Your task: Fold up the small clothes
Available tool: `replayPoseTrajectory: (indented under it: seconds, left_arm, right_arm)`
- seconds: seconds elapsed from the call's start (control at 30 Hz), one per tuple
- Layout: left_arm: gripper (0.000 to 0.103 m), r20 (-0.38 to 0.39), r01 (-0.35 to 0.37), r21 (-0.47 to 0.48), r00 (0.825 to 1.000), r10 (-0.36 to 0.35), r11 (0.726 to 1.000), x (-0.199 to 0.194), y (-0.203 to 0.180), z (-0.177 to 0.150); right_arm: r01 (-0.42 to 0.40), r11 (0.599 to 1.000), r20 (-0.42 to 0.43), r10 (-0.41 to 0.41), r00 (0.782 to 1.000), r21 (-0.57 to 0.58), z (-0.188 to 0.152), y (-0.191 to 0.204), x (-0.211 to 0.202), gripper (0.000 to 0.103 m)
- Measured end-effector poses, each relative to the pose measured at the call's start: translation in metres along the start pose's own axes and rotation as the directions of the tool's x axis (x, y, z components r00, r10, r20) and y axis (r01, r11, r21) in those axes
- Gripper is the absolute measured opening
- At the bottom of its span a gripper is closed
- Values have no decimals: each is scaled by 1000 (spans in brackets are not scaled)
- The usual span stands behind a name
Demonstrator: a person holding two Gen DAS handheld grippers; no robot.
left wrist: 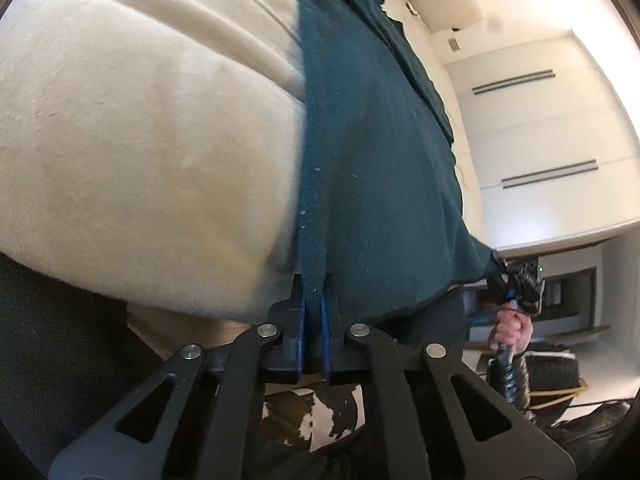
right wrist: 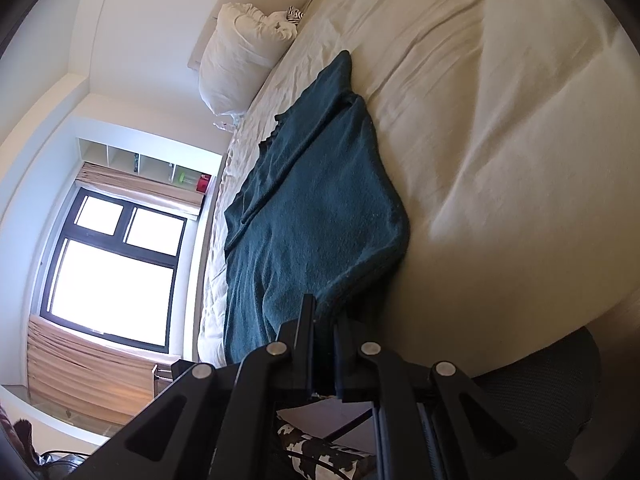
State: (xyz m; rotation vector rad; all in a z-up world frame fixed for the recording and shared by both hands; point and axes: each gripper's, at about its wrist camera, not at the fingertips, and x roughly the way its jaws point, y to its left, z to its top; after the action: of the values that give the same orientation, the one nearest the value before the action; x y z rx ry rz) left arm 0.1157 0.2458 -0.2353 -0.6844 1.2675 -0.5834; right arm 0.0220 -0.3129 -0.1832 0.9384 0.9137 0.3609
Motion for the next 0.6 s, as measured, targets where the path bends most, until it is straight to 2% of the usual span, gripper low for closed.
replayPoseTrajectory:
  seconds: [0.07,0.17,0.33,0.43,0.5,0.6]
  left_arm:
    - [4,5,11,13,1000,-11,1000,-3,-7,2]
    - [4,35,95,33,995,-97,995,-19,-22,7]
    - [4,117,249,23,961,-250,968,-44,-34,20]
    - [4,164,347,-4,926,-341,938,-52,-34,29]
    - [4,210,418,-30,891,-403,908,-56,-34,38]
    - [4,246,470,-44,860,-447,881,-62,-32,54]
  right_arm:
    - [7,1000,-5,-7,1000,-10,-1,2,0,9]
    - [21,999,-9,-21,1000,-32,-1,6,0,9]
    - [16,999,-7,-16,1000,-47,0,11,-1,8]
    - [2,999,-3,-2,1000,-49,2,15,0,8]
    - [-18,999,3,18,1000,-48,5,19,1,8]
    - [-37,998,11,38,999,-55,12,27,3,8]
